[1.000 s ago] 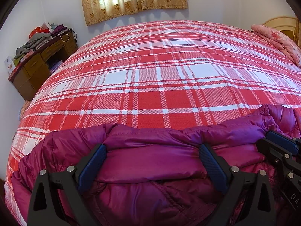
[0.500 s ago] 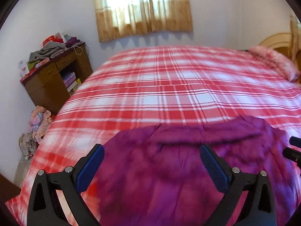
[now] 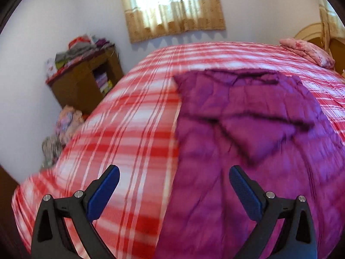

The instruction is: Fold large clothes

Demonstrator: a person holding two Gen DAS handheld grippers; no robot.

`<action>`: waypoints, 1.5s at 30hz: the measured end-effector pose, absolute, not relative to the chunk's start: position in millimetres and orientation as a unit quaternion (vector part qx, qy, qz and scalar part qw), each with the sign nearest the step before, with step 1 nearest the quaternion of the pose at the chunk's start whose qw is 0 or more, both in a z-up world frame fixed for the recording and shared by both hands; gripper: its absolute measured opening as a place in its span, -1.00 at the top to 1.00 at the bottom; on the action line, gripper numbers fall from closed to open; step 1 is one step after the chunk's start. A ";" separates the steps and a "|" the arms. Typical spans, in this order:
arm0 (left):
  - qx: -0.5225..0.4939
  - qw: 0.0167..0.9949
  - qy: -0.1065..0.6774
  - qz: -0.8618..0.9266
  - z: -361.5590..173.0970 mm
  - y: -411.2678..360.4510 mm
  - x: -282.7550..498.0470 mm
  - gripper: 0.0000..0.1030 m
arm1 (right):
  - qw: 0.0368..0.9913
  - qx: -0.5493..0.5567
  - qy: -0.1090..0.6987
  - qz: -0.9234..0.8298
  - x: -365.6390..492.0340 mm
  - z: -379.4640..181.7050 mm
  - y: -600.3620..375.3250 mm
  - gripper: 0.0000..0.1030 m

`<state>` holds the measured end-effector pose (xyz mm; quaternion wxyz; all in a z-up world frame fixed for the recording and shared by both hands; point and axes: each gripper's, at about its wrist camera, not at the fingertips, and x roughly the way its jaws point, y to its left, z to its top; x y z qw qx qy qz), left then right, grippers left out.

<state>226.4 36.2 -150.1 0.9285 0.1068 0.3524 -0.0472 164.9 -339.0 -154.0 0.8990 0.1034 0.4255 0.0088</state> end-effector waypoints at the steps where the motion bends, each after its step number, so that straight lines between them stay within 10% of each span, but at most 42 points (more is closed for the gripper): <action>1: 0.104 0.928 0.355 -0.045 -154.0 43.0 218.3 -0.98 | 0.898 0.106 0.427 0.005 155.7 -154.7 -339.8 -0.48; 15: 0.072 0.909 0.408 -0.045 -214.7 77.0 172.0 -0.92 | 0.885 0.121 0.449 -0.002 91.3 -209.5 -292.7 -0.49; 17: 0.057 0.907 0.408 -0.084 -214.0 74.6 167.6 -0.04 | 0.888 0.105 0.448 -0.004 90.2 -211.3 -284.1 -0.27; 20: 0.050 0.905 0.407 -0.115 -212.0 67.7 160.9 0.73 | 0.888 0.106 0.447 0.004 86.7 -212.2 -276.2 0.75; 21: 0.059 0.908 0.400 -0.113 -209.3 65.2 157.8 0.80 | 0.887 0.111 0.447 0.016 85.0 -211.6 -275.4 0.80; 41: 0.063 0.969 0.210 -0.118 -37.1 101.0 66.2 1.00 | 0.966 0.143 0.211 0.054 4.7 -17.9 -303.7 0.91; 44: 0.052 0.965 0.236 -0.102 -57.9 100.8 87.5 1.00 | 0.950 0.186 0.244 0.057 39.4 -35.4 -315.9 0.71; 45: 0.057 0.963 0.247 -0.095 -65.8 99.4 92.0 1.00 | 0.947 0.190 0.256 0.051 42.6 -44.4 -316.8 0.26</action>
